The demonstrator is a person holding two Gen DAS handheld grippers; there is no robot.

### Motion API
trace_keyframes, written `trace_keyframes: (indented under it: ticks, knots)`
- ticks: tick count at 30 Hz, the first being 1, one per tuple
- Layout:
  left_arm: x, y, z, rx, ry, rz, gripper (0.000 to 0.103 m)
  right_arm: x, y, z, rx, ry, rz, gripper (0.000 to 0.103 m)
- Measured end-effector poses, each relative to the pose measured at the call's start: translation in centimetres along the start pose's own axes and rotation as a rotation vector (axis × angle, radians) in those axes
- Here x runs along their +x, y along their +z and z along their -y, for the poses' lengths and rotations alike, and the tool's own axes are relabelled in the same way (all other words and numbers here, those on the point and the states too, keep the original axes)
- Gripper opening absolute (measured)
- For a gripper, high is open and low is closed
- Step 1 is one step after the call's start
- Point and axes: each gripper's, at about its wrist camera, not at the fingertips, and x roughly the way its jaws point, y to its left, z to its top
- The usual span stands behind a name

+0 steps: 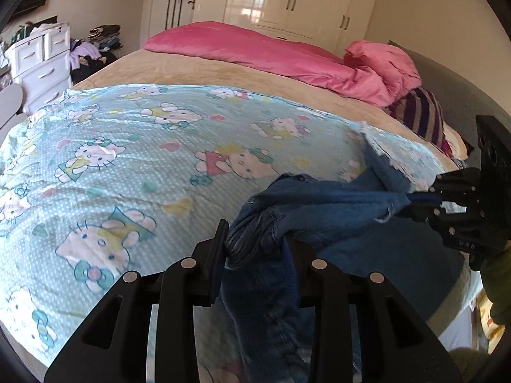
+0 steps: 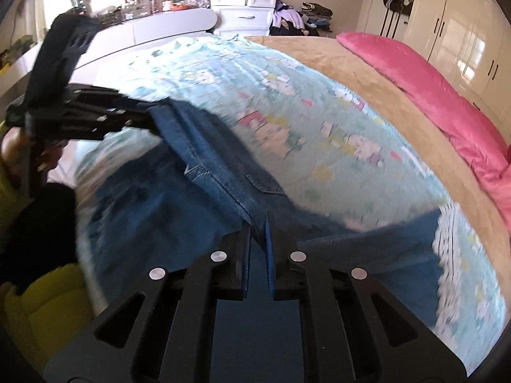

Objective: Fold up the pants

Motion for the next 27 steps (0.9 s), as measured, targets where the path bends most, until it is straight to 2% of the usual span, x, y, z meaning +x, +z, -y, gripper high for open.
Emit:
trace_keyframes:
  ticks: [6, 11, 17, 21, 27]
  knots:
    - [-1.2, -2.8, 1.3, 0.031, 0.019, -0.040, 0.031, -0.6, -3.1, -3.5, -0.011, 0.051, -0.049, 0.004]
    - [-2.8, -4.8, 2.0, 0.030, 0.023, -0.046, 0.032, -1.8, -4.8, -5.1, 0.004, 0.095, -0.040, 0.004]
    - [-3.5, -6.5, 2.4, 0.035, 0.039, -0.080, 0.033, -2.9, -6.5, -7.5, -0.043, 0.126, -0.048, 0.004]
    - [-3.8, -7.4, 2.5, 0.046, 0.072, -0.105, 0.035, -2.7, -7.4, -9.0, -0.081, 0.141, -0.051, 0.004]
    - [-3.0, -8.9, 1.7, 0.013, 0.089, -0.174, 0.037, -0.5, -8.6, -9.5, -0.046, 0.143, -0.105, 0.004]
